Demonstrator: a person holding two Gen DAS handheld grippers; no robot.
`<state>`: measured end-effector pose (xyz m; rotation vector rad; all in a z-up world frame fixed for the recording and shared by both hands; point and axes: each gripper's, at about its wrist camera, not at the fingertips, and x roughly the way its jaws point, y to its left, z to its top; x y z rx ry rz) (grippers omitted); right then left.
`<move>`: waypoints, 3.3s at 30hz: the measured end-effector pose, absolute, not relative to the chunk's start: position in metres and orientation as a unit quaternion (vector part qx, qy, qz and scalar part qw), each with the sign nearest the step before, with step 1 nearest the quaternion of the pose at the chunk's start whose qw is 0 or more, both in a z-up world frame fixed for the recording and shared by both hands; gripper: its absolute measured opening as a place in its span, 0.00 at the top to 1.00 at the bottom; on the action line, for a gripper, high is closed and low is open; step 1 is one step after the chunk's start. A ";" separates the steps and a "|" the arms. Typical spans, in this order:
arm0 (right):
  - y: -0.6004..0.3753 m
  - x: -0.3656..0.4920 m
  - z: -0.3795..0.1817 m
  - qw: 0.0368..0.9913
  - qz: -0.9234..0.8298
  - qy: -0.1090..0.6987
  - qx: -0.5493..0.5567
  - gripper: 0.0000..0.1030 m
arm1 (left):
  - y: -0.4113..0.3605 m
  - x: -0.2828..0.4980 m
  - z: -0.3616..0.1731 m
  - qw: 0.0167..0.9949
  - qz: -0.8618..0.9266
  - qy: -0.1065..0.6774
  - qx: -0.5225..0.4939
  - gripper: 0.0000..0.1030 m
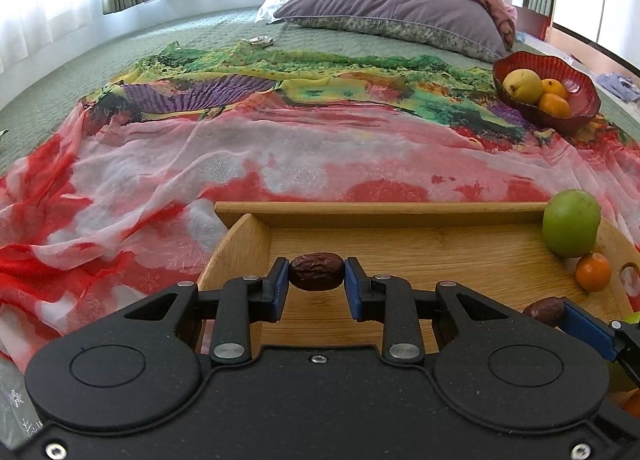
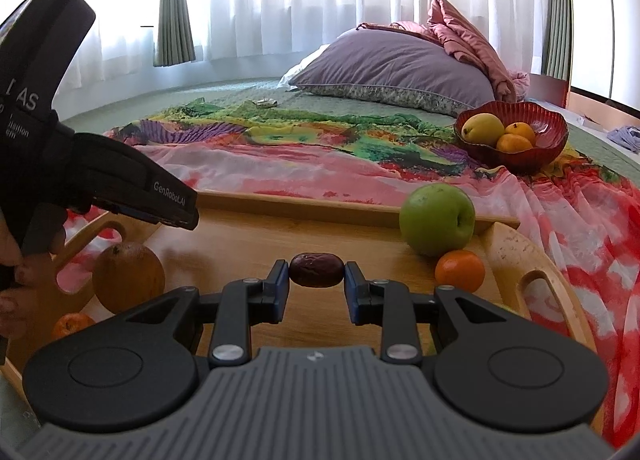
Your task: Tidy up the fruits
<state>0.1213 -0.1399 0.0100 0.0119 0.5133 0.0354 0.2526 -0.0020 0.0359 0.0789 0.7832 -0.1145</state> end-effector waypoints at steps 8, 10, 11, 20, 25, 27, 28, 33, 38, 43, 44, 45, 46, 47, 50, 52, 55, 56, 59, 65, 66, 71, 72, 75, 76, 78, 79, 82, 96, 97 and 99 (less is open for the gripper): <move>-0.139 0.124 0.011 0.966 0.019 0.259 0.002 0.68 | -0.002 0.255 0.033 0.921 -0.055 0.385 0.041 0.73; -0.139 0.125 0.011 0.965 0.020 0.260 0.002 0.68 | -0.001 0.255 0.032 0.920 -0.055 0.386 0.041 0.73; -0.139 0.125 0.011 0.965 0.020 0.260 0.001 0.68 | -0.001 0.255 0.031 0.920 -0.055 0.387 0.042 0.73; -0.139 0.127 0.009 0.963 0.021 0.267 0.000 0.68 | -0.002 0.258 0.027 0.918 -0.055 0.391 0.042 0.73; -0.138 0.130 0.008 0.961 0.024 0.275 -0.003 0.68 | -0.001 0.258 0.025 0.917 -0.054 0.393 0.045 0.73; -0.137 0.131 0.007 0.960 0.024 0.279 -0.005 0.68 | -0.001 0.259 0.024 0.917 -0.054 0.393 0.044 0.73; -0.137 0.132 0.007 0.959 0.025 0.281 -0.006 0.68 | -0.001 0.259 0.024 0.917 -0.054 0.393 0.044 0.73; -0.136 0.134 0.006 0.956 0.028 0.291 -0.009 0.68 | -0.001 0.259 0.024 0.917 -0.054 0.393 0.045 0.73; -0.134 0.136 0.005 0.953 0.030 0.302 -0.012 0.67 | -0.001 0.259 0.024 0.917 -0.054 0.393 0.044 0.73; -0.134 0.138 0.004 0.949 0.030 0.312 -0.012 0.67 | 0.000 0.259 0.023 0.917 -0.053 0.394 0.045 0.72; -0.134 0.138 0.004 0.949 0.030 0.313 -0.012 0.67 | 0.000 0.259 0.023 0.916 -0.053 0.394 0.045 0.72; -0.134 0.138 0.004 0.949 0.030 0.313 -0.013 0.67 | 0.000 0.259 0.023 0.916 -0.053 0.394 0.044 0.72; -0.133 0.138 0.004 0.949 0.030 0.313 -0.013 0.67 | 0.000 0.259 0.023 0.917 -0.053 0.394 0.044 0.72; -0.133 0.138 0.004 0.949 0.030 0.313 -0.013 0.67 | 0.000 0.259 0.023 0.917 -0.053 0.394 0.044 0.72; -0.135 0.137 0.005 0.950 0.033 0.310 -0.008 0.56 | 0.001 0.257 0.025 0.918 -0.053 0.392 0.041 0.72; -0.137 0.137 0.006 0.952 0.035 0.304 -0.001 0.53 | 0.001 0.255 0.028 0.918 -0.055 0.390 0.040 0.69; -0.139 0.133 0.009 0.953 0.034 0.299 0.005 0.50 | 0.001 0.249 0.035 0.921 -0.059 0.384 0.039 0.61; -0.140 0.131 0.010 0.954 0.035 0.298 0.010 0.49 | 0.001 0.247 0.037 0.922 -0.059 0.381 0.039 0.61; -0.142 0.124 0.015 0.957 0.036 0.288 0.017 0.48 | 0.000 0.239 0.046 0.925 -0.063 0.372 0.038 0.54; -0.142 0.108 0.034 0.965 0.037 0.259 -0.001 0.42 | -0.001 0.217 0.065 0.934 -0.068 0.348 0.046 0.40; -0.143 0.105 0.037 0.966 0.036 0.254 -0.003 0.42 | -0.001 0.213 0.068 0.935 -0.069 0.344 0.048 0.36; -0.151 0.090 0.050 0.971 0.034 0.237 -0.001 0.34 | -0.002 0.189 0.081 0.940 -0.077 0.327 0.058 0.27; -0.153 0.086 0.053 0.972 0.031 0.232 -0.004 0.34 | -0.003 0.183 0.083 0.941 -0.077 0.324 0.061 0.25; -0.157 0.077 0.059 0.975 0.026 0.219 -0.014 0.30 | -0.004 0.168 0.090 0.944 -0.080 0.315 0.065 0.21; -0.159 0.073 0.061 0.976 0.025 0.215 -0.016 0.28 | -0.005 0.162 0.093 0.945 -0.082 0.311 0.066 0.19; -0.163 0.066 0.064 0.978 0.024 0.208 -0.018 0.26 | -0.005 0.151 0.097 0.946 -0.086 0.305 0.064 0.16; -0.164 0.063 0.066 0.978 0.023 0.205 -0.020 0.24 | -0.006 0.145 0.099 0.947 -0.089 0.303 0.064 0.15; -0.169 0.053 0.071 0.980 0.023 0.197 -0.023 0.20 | -0.007 0.128 0.104 0.948 -0.093 0.297 0.065 0.13; -0.185 0.001 0.077 0.984 0.026 0.177 -0.012 0.13 | -0.007 0.054 0.100 0.954 -0.102 0.278 0.042 0.09; -0.185 -0.002 0.075 0.984 0.025 0.177 -0.009 0.12 | -0.007 0.049 0.097 0.954 -0.100 0.279 0.040 0.09; -0.187 -0.009 0.071 0.984 0.020 0.176 -0.002 0.12 | -0.007 0.042 0.091 0.954 -0.096 0.283 0.036 0.09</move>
